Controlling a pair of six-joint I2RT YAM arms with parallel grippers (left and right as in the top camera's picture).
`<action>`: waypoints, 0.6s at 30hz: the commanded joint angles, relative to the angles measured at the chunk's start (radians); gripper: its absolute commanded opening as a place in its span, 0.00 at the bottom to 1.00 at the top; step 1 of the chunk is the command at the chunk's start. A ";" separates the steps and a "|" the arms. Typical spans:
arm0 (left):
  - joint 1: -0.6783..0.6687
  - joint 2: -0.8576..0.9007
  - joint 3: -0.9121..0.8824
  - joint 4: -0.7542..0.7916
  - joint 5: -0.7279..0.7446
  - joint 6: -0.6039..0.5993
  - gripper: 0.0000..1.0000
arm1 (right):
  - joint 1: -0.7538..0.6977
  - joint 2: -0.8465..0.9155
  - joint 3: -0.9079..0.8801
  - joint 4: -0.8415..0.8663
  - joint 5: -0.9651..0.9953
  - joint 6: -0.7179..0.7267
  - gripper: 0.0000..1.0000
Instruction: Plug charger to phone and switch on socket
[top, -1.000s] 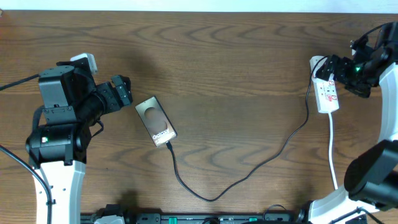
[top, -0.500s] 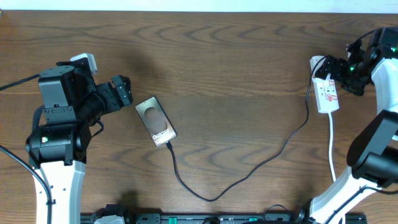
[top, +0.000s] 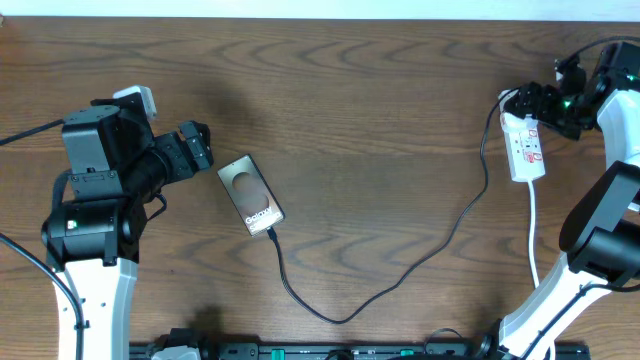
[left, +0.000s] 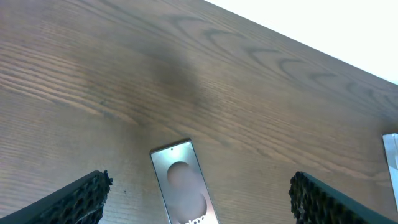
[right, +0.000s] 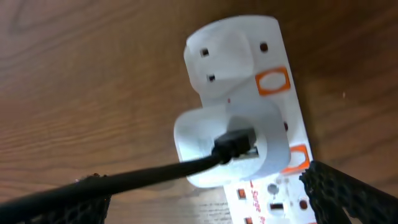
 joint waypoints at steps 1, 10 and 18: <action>0.003 -0.002 0.008 -0.001 -0.010 0.010 0.94 | -0.003 0.013 0.025 0.009 -0.025 -0.028 0.99; 0.003 -0.002 0.008 -0.001 -0.010 0.009 0.93 | -0.002 0.040 0.025 0.013 -0.025 -0.027 0.99; 0.003 -0.002 0.008 -0.001 -0.010 0.009 0.93 | 0.005 0.089 0.025 0.011 -0.036 -0.027 0.99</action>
